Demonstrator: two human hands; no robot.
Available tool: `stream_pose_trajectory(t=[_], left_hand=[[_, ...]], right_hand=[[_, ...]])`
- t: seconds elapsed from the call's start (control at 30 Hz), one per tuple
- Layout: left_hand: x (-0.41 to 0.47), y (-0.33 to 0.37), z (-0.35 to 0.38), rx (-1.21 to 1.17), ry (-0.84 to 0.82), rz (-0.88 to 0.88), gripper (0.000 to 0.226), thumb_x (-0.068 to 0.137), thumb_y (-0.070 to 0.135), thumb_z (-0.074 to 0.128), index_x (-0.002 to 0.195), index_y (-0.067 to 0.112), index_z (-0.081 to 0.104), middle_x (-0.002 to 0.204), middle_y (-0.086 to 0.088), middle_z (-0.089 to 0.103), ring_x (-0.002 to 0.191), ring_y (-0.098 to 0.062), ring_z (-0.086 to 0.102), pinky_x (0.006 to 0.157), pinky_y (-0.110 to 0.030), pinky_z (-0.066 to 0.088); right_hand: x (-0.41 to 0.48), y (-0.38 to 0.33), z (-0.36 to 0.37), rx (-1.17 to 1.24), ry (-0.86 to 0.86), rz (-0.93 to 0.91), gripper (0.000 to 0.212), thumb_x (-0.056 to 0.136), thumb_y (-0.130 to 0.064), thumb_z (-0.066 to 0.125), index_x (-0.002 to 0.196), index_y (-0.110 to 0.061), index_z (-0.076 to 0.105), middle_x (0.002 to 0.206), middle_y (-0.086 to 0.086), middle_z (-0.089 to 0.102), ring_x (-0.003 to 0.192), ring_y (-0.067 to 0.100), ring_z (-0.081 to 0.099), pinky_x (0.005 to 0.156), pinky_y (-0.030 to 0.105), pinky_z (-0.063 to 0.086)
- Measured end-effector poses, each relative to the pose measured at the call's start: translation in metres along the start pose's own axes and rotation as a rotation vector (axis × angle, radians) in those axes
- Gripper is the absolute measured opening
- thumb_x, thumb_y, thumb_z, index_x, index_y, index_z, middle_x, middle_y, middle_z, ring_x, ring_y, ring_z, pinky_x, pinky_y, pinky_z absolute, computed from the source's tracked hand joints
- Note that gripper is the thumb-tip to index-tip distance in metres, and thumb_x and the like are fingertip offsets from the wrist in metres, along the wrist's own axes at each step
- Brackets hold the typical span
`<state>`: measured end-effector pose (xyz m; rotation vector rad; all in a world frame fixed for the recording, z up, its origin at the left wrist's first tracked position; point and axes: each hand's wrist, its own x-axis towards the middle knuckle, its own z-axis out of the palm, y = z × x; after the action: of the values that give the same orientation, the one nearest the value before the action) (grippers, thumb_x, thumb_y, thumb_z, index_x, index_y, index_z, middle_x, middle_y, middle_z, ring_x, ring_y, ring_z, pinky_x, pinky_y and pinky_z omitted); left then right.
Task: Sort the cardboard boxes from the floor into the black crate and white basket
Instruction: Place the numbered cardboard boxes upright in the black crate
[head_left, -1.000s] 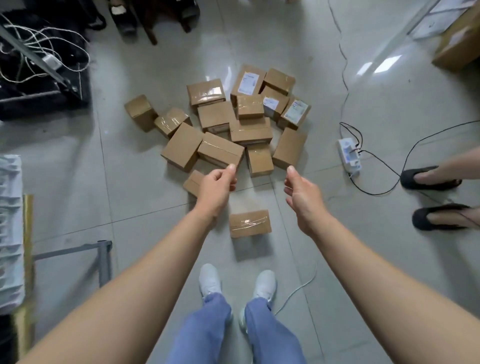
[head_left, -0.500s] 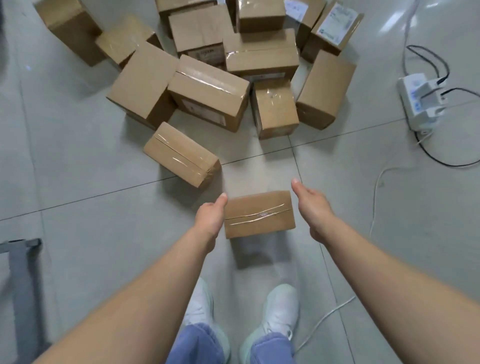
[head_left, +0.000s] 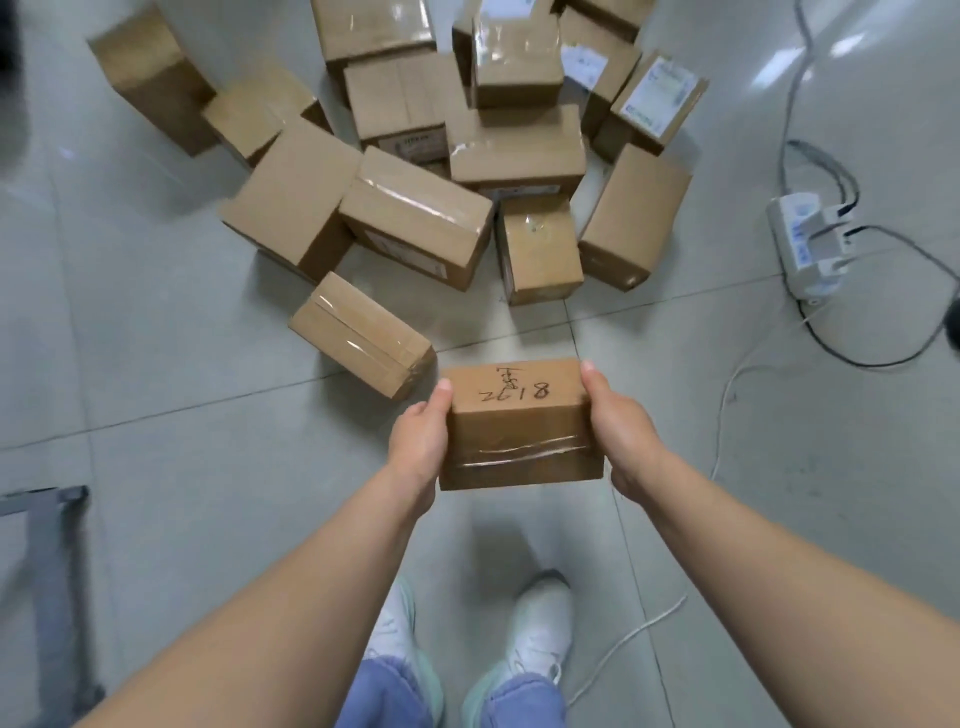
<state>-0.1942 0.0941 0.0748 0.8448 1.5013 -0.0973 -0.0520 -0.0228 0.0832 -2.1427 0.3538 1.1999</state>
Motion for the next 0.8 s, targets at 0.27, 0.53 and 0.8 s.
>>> stream_pose_trajectory(t=[0.27,0.53,0.8], left_hand=[[-0.164,0.150,-0.041,-0.068,0.025,0.168,0.038,0.094,0.053,0.043,0.085,0.021,0.061,0.104,-0.007,0.068,0.101,-0.024,0.062,0.093,-0.043,0.049],[-0.352,0.276,-0.125,-0.224,0.251,0.452,0.033,0.093,0.042,0.050,0.085,0.012,0.061,0.093,-0.007,0.064,0.082,-0.022,0.058,0.066,-0.028,0.045],[-0.497,0.319,-0.256,-0.455,0.439,0.654,0.025,0.092,0.034,0.055,0.085,0.010,0.052,0.081,-0.002,0.055,0.070,-0.017,0.051,0.053,-0.027,0.037]], right_hand=[[-0.163,-0.153,-0.060,0.123,0.028,-0.205,0.047,0.090,-0.064,0.040,0.084,-0.022,0.060,0.086,-0.001,0.064,0.075,0.011,0.057,0.053,0.025,0.035],[-0.365,-0.274,-0.085,0.227,0.051,-0.434,0.058,0.084,-0.064,0.046,0.106,-0.012,0.058,0.106,0.006,0.061,0.093,0.021,0.057,0.078,0.033,0.048],[-0.546,-0.331,-0.043,0.310,-0.028,-0.666,0.041,0.092,-0.055,0.044,0.098,-0.014,0.050,0.090,0.002,0.056,0.078,0.014,0.054,0.054,0.028,0.039]])
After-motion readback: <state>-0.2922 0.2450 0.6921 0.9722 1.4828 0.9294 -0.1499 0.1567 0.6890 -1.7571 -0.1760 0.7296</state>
